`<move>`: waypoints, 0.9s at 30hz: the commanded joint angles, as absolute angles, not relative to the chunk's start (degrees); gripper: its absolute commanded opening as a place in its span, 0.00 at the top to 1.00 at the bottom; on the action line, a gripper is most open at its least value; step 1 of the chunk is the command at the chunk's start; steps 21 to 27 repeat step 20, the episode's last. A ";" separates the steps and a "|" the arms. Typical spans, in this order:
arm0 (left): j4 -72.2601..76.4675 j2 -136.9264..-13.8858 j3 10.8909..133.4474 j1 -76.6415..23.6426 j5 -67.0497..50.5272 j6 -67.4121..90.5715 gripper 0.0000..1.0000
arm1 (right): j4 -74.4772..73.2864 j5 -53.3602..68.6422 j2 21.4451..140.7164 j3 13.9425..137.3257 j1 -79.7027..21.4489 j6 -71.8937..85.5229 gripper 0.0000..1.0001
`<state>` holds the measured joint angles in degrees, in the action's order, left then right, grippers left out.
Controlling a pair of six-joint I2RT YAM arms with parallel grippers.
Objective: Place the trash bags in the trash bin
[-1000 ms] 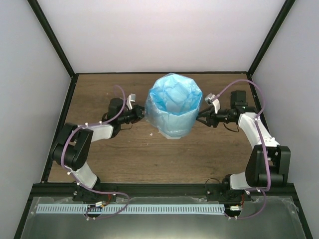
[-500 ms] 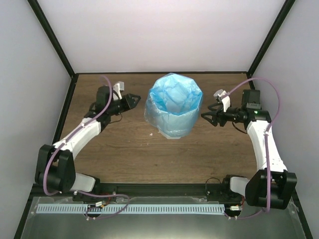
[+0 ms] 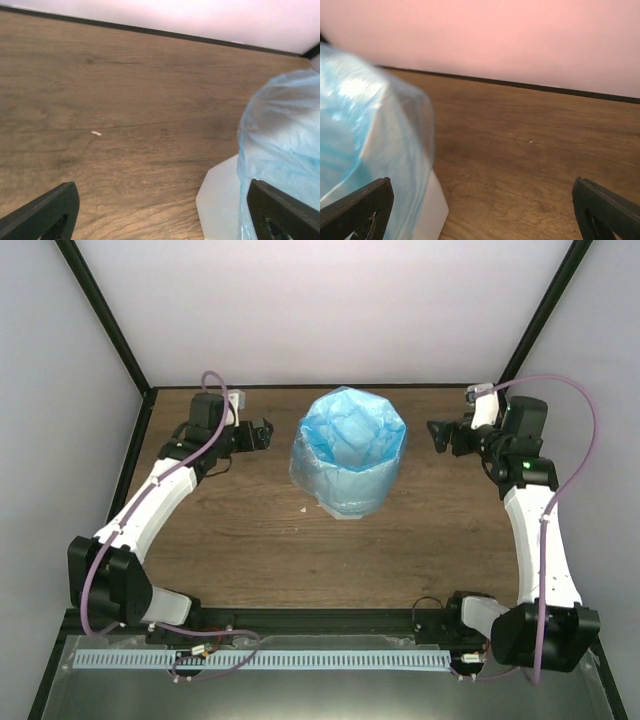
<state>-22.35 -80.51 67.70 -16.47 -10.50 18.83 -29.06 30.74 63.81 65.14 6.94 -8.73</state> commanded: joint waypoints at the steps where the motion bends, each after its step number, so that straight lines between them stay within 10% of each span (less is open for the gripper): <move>1: -29.02 -77.54 72.27 -16.28 -2.54 14.44 0.00 | -27.87 20.34 66.59 73.02 7.21 0.88 0.00; 10: -38.21 -74.20 85.22 -18.48 10.07 7.93 0.00 | -30.37 16.40 67.48 91.61 7.21 2.77 0.00; 27: -31.28 -63.95 79.20 -18.71 13.05 3.23 0.00 | -28.62 16.74 65.11 84.89 7.21 3.68 0.00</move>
